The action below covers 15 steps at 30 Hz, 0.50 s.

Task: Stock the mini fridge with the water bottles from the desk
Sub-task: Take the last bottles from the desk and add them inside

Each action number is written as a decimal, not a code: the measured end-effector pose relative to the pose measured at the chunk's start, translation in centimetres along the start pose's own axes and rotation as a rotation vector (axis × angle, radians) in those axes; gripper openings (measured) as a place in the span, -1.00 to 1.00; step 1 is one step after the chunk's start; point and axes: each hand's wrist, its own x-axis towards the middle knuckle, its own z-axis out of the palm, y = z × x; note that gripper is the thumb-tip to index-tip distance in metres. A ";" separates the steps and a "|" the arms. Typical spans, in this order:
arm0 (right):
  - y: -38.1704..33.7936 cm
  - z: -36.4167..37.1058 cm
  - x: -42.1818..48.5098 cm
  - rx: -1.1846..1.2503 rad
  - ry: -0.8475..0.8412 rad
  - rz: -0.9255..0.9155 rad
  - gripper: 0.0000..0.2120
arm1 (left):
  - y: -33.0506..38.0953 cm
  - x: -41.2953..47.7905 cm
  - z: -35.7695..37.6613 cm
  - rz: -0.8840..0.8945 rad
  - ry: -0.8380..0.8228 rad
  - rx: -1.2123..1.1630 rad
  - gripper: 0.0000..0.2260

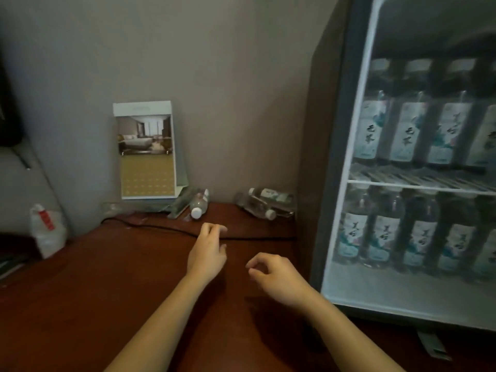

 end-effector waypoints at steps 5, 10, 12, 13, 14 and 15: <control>-0.5 2.5 7.1 -0.087 0.074 0.087 -0.80 | -6.0 2.0 -0.3 -0.126 0.053 0.034 -0.76; -1.8 6.0 17.6 -0.182 0.144 0.078 -0.77 | -8.1 2.9 -1.1 -0.276 0.190 0.081 -0.77; -2.3 7.7 21.5 -0.232 0.163 0.056 -0.73 | -8.1 2.8 -0.6 -0.243 0.142 0.115 -0.74; -2.4 8.5 23.2 -0.272 0.161 0.037 -0.71 | -8.1 2.7 -0.5 -0.230 0.138 0.124 -0.74; -2.5 9.3 24.9 -0.321 0.144 0.011 -0.69 | -8.3 2.8 -0.4 -0.222 0.142 0.128 -0.73; -2.5 10.0 26.5 -0.371 0.114 -0.015 -0.68 | -8.4 2.9 -0.4 -0.216 0.148 0.136 -0.73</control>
